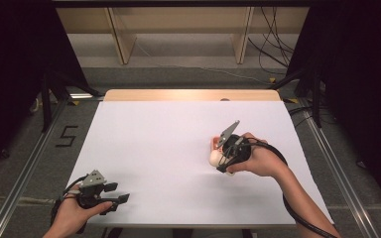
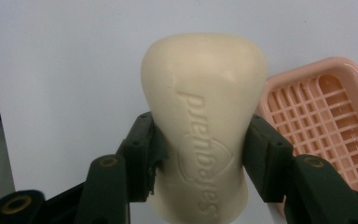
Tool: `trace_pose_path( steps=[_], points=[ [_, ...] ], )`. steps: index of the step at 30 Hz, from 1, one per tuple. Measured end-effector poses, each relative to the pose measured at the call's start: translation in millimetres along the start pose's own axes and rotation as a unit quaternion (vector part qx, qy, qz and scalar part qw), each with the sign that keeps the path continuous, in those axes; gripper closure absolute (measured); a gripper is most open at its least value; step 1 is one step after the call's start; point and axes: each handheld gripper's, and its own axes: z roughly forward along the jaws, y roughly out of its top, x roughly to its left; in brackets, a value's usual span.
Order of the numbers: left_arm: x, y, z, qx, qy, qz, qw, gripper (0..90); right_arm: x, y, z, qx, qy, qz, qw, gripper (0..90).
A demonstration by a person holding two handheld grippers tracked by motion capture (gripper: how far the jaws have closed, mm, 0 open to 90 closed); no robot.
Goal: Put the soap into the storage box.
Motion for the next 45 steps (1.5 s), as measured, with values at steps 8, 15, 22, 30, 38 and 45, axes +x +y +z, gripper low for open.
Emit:
trace_pose_path(
  steps=[8, 15, 22, 30, 38, 45],
  points=[
    [-0.7, -0.1, 0.9, -0.003, -0.001, -0.005, 1.0, 34.5, -2.9, -4.4, -4.1, -0.002, -0.003, 0.0, 1.0, 50.6],
    [-0.9, -0.3, 1.1, -0.002, -0.002, -0.011, 0.9999, 34.5, -6.1, -8.5, -6.0, -0.001, -0.007, -0.001, 1.0, 50.6],
    [-0.9, -0.3, 0.9, -0.002, 0.0, -0.011, 0.9999, 34.5, -9.9, -12.6, -8.1, -0.002, -0.01, 0.002, 0.9999, 50.6],
    [0.1, -0.3, 0.8, 0.001, 0.003, -0.007, 1.0, 34.5, -11.6, -18.7, -9.8, 0.004, -0.014, 0.024, 0.9996, 50.6],
    [-0.1, -0.3, 0.7, 0.0, 0.004, -0.008, 1.0, 34.5, -16.3, -24.6, -11.5, 0.0, -0.016, 0.024, 0.9996, 50.6],
    [0.1, -0.1, 0.4, -0.003, 0.001, -0.004, 1.0, 34.5, -19.4, -29.2, -12.5, 0.006, -0.018, 0.037, 0.9991, 50.6]
  ],
)
